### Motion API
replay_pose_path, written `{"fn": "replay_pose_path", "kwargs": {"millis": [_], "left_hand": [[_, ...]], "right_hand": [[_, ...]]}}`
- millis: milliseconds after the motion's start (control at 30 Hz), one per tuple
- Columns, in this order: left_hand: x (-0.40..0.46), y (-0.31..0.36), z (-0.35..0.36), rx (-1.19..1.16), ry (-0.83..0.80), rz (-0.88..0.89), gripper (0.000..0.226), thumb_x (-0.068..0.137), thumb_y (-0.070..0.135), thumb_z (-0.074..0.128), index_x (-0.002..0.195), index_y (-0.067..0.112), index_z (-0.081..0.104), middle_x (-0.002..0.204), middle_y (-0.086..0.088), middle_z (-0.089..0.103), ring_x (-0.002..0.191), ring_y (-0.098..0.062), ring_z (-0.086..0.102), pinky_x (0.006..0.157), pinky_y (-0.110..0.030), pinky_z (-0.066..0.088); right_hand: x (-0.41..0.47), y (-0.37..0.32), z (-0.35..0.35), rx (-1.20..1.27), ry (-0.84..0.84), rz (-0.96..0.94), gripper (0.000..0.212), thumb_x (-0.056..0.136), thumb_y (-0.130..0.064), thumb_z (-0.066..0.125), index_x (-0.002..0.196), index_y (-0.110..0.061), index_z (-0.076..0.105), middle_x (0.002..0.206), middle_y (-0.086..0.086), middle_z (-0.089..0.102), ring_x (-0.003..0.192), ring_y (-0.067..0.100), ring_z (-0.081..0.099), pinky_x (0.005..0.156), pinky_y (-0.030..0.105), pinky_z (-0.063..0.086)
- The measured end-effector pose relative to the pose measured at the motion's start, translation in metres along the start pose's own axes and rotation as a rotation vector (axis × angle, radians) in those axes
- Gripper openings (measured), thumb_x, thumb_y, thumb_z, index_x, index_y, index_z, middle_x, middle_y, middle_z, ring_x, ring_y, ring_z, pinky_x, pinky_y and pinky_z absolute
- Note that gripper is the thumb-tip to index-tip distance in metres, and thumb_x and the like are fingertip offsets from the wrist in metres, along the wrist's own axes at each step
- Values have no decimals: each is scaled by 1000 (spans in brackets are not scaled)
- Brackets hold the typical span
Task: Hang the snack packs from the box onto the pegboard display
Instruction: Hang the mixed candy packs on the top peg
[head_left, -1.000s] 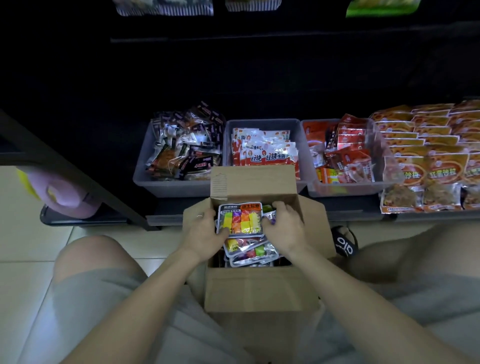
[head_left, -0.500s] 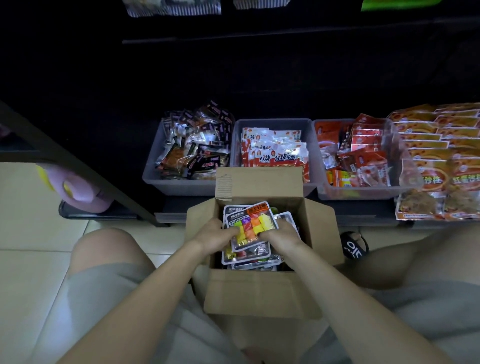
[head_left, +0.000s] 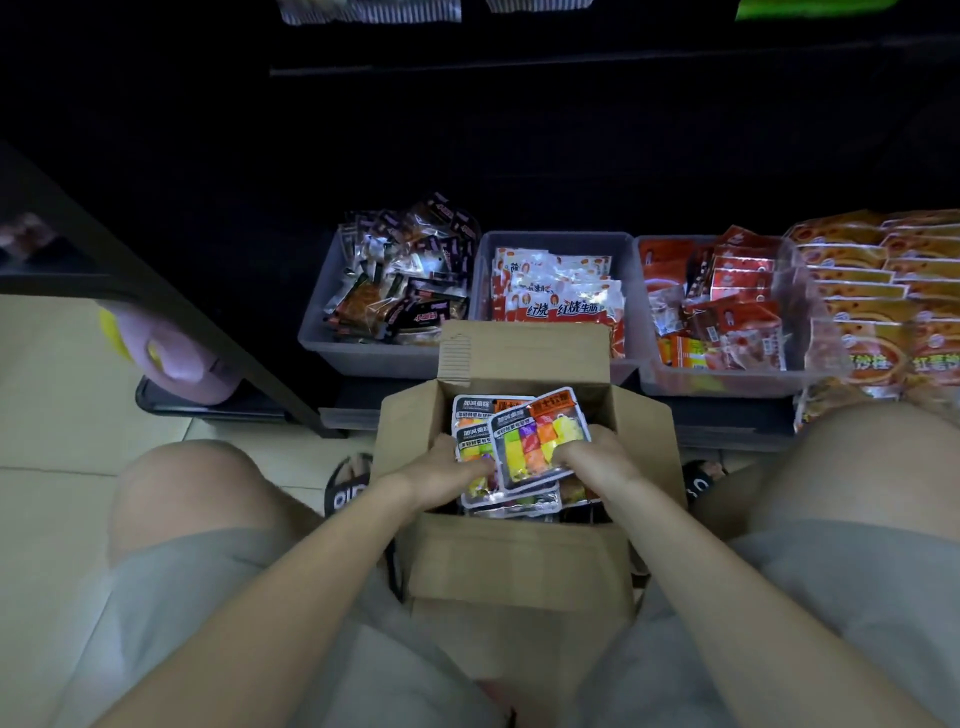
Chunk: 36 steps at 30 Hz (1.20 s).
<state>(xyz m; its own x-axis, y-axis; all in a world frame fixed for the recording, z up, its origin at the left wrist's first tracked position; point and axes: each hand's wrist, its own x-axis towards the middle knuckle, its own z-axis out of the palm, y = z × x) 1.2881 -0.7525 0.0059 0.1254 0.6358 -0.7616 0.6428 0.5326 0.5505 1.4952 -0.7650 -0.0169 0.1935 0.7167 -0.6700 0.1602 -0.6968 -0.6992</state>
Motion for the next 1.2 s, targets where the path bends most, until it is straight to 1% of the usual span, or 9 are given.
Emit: {"fn": "replay_pose_path", "kwargs": {"millis": [67,233,367,533,600,733,833,1000,1200], "left_hand": [[7,-7,5,32,-5,0,67,101,40,64,152,15,28,136,-1,60,123,-20,58,104,-32,45],[26,-16,12,119,71,46,58,94,28,73,135,17,33,134,-9,60,122,-26,62,107,-44,51],[34,-20,19,113,155,106,62,85,26,82,120,24,30,131,-10,58,118,-27,62,104,-47,53],[36,-16,19,-143,165,68,63,87,17,82,123,16,31,118,-2,64,109,-21,66,97,-39,55],[38,-14,14,-269,144,16,58,88,22,83,122,13,36,112,0,66,102,-19,68,87,-33,55],[41,-13,8,-460,84,-35,53,88,41,82,123,11,54,111,-8,78,99,-25,76,89,-40,61],[39,-11,9,-539,98,-25,41,93,19,78,124,11,52,112,-13,75,95,-28,76,75,-38,62],[36,-11,6,-485,109,58,61,89,9,81,136,12,43,124,-10,70,106,-27,73,93,-48,61],[38,-6,-2,-401,127,137,36,91,7,76,121,20,59,114,-4,74,104,-22,72,93,-39,58]], "right_hand": [[6,4,-4,-16,24,1,13,86,0,63,83,-13,63,82,5,66,74,20,64,57,27,50],[20,9,5,13,47,-15,7,90,-17,72,84,-21,70,93,2,74,88,19,69,83,36,57],[19,16,5,187,-7,78,13,95,-6,67,92,-19,67,99,6,71,88,17,67,72,33,56],[22,17,-1,304,26,128,13,93,-1,68,99,-11,64,107,11,71,94,20,69,76,33,57],[23,16,-4,376,12,155,22,92,-1,68,113,-7,63,112,13,73,95,22,71,71,30,57],[23,14,-6,468,-13,168,36,93,-2,66,127,-5,56,116,17,74,88,26,77,64,31,61],[20,14,-6,428,-41,155,31,94,-1,64,124,-7,57,118,17,72,94,27,76,68,33,61],[13,8,-13,409,119,59,19,95,0,60,110,-11,64,106,14,74,93,30,73,76,38,60],[5,8,-26,361,199,11,32,87,5,63,114,-12,63,102,15,74,90,31,74,78,45,62]]}}
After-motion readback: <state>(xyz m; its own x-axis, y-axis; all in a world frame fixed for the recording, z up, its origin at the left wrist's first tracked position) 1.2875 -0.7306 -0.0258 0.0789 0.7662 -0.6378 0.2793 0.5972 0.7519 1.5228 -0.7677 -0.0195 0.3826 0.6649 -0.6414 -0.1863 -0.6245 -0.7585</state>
